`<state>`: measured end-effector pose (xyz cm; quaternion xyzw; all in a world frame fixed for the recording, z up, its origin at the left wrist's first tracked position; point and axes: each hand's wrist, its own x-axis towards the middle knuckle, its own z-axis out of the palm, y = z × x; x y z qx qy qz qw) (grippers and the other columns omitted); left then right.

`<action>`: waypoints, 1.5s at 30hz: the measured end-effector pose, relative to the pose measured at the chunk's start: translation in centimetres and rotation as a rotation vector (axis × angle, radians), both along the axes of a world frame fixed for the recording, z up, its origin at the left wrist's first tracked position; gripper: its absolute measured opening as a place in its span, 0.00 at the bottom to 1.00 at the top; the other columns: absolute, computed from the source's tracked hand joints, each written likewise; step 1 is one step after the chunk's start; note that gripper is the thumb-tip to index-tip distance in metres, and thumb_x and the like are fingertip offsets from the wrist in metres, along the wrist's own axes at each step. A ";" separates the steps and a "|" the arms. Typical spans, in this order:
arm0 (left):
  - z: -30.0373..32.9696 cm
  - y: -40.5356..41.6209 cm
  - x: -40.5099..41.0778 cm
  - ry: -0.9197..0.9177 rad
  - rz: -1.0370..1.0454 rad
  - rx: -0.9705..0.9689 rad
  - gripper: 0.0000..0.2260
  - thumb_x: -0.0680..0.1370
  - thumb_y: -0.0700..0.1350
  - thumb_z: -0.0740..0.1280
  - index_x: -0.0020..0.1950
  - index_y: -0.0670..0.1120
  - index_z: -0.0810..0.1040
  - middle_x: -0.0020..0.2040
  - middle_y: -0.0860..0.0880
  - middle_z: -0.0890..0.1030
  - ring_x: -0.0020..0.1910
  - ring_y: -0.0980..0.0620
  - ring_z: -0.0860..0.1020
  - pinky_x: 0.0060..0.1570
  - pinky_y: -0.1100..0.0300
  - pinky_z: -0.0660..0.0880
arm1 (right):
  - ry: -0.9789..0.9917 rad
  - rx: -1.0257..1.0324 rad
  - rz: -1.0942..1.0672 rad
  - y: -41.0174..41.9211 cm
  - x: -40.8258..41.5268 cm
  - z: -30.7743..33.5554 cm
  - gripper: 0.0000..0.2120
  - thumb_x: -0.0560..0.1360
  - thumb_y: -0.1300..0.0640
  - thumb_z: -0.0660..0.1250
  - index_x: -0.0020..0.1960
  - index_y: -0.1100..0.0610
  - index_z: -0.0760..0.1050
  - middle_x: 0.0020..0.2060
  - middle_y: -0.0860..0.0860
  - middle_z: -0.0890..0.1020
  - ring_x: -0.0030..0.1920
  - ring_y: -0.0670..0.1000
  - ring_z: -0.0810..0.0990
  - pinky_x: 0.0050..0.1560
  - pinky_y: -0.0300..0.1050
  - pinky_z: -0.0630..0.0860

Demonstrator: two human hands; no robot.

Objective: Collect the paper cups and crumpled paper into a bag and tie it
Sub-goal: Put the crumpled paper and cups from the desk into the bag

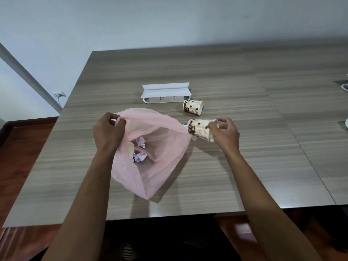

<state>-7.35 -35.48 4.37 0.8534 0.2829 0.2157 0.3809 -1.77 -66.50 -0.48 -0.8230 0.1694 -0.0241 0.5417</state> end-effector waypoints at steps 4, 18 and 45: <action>0.5 0.1 0.1 -0.026 -0.017 0.003 0.04 0.75 0.43 0.67 0.47 0.47 0.80 0.32 0.55 0.75 0.38 0.48 0.76 0.41 0.61 0.66 | 0.084 0.024 0.307 4.9 -0.5 2.4 0.16 0.65 0.42 0.72 0.50 0.47 0.81 0.46 0.48 0.84 0.43 0.46 0.83 0.37 0.41 0.81; 0.2 0.0 0.6 -0.062 -0.024 -0.007 0.03 0.74 0.41 0.68 0.46 0.45 0.81 0.31 0.56 0.74 0.34 0.51 0.74 0.32 0.66 0.63 | -0.023 -0.135 0.280 10.0 1.1 -0.7 0.08 0.74 0.47 0.67 0.42 0.51 0.77 0.34 0.44 0.79 0.40 0.49 0.80 0.45 0.44 0.75; -1.9 0.4 0.9 0.000 0.037 -0.004 0.02 0.74 0.43 0.68 0.44 0.49 0.80 0.32 0.58 0.76 0.32 0.60 0.74 0.33 0.70 0.65 | 0.051 -0.621 0.494 3.9 10.8 -14.0 0.10 0.70 0.59 0.73 0.51 0.55 0.81 0.53 0.59 0.75 0.50 0.63 0.78 0.53 0.49 0.77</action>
